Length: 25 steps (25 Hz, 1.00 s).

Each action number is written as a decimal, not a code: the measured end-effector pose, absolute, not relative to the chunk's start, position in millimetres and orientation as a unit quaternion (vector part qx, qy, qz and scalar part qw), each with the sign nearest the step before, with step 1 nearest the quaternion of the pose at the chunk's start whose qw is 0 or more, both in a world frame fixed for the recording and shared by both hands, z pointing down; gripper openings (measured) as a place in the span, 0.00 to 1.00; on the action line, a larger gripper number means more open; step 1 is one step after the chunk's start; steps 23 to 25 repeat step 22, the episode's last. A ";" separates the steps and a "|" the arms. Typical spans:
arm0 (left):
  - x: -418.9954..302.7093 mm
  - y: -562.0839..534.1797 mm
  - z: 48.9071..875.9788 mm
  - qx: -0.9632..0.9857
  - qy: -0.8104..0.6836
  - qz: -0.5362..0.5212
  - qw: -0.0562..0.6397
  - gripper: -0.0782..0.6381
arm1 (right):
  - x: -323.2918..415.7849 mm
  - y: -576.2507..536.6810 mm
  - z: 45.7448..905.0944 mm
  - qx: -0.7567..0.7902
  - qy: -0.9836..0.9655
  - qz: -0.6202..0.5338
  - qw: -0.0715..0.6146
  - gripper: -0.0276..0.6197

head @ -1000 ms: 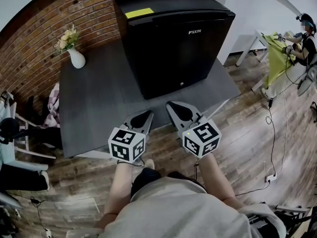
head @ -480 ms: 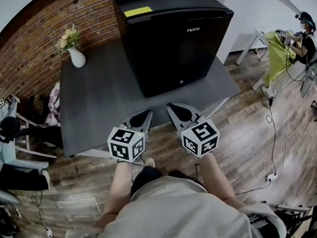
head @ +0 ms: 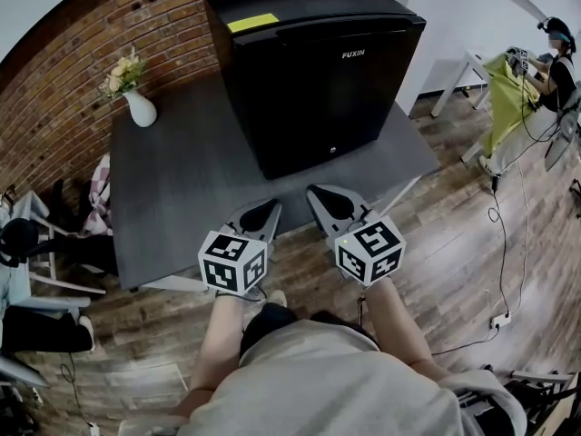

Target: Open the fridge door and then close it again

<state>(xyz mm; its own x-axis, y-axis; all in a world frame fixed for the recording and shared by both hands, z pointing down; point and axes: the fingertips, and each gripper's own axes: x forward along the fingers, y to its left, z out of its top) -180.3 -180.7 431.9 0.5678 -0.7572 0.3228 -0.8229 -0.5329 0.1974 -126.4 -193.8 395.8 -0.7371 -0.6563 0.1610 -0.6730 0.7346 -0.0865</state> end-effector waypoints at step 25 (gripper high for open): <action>-194.0 -176.8 426.1 0.872 -0.452 0.094 0.161 0.12 | -144.3 -185.3 407.6 0.353 -0.930 0.081 0.065 0.04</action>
